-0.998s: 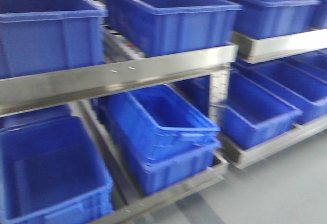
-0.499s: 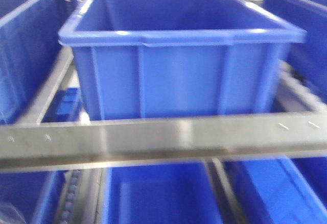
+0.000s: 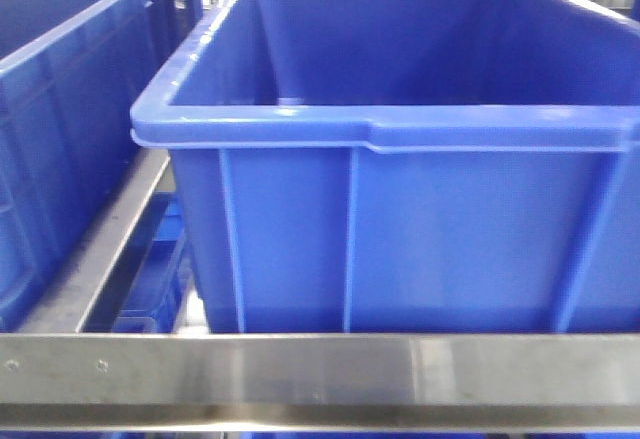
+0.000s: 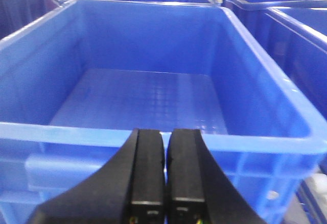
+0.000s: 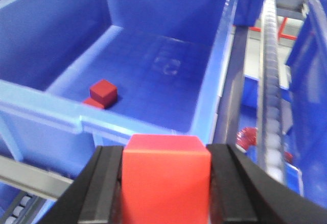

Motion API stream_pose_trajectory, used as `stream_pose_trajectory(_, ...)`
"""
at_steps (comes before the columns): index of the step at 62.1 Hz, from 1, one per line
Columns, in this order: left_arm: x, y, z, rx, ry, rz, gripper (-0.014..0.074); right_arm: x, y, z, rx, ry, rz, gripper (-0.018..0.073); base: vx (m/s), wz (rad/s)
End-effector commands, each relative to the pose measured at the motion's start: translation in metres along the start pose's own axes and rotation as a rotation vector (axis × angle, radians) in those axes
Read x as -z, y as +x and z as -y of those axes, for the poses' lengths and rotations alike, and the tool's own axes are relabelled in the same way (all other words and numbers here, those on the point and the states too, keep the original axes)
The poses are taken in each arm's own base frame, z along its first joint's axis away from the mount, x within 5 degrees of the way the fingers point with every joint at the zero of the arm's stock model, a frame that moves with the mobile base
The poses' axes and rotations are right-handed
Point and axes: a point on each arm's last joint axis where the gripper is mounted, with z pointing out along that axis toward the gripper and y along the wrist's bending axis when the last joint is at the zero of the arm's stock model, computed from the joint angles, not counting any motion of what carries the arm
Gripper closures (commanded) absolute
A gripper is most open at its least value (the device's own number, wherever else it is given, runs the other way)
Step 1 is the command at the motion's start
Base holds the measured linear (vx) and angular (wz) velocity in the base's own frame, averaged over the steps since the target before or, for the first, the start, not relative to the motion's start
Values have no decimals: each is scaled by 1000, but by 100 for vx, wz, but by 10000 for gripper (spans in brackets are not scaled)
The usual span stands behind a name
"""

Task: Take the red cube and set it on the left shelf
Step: 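Turn and drive the base up to the blue crate on the shelf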

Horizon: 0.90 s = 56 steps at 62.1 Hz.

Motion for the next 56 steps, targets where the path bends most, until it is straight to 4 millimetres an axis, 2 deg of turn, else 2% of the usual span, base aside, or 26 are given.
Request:
stream_pose_trajectory(1,1,-2,0,14,3,87,495,2,-15,1,13,6,95,501,2,9)
stream_pose_trajectory(56,1,-2,0,14,3,87,495,2,-15,1,13,6,95,501,2,2)
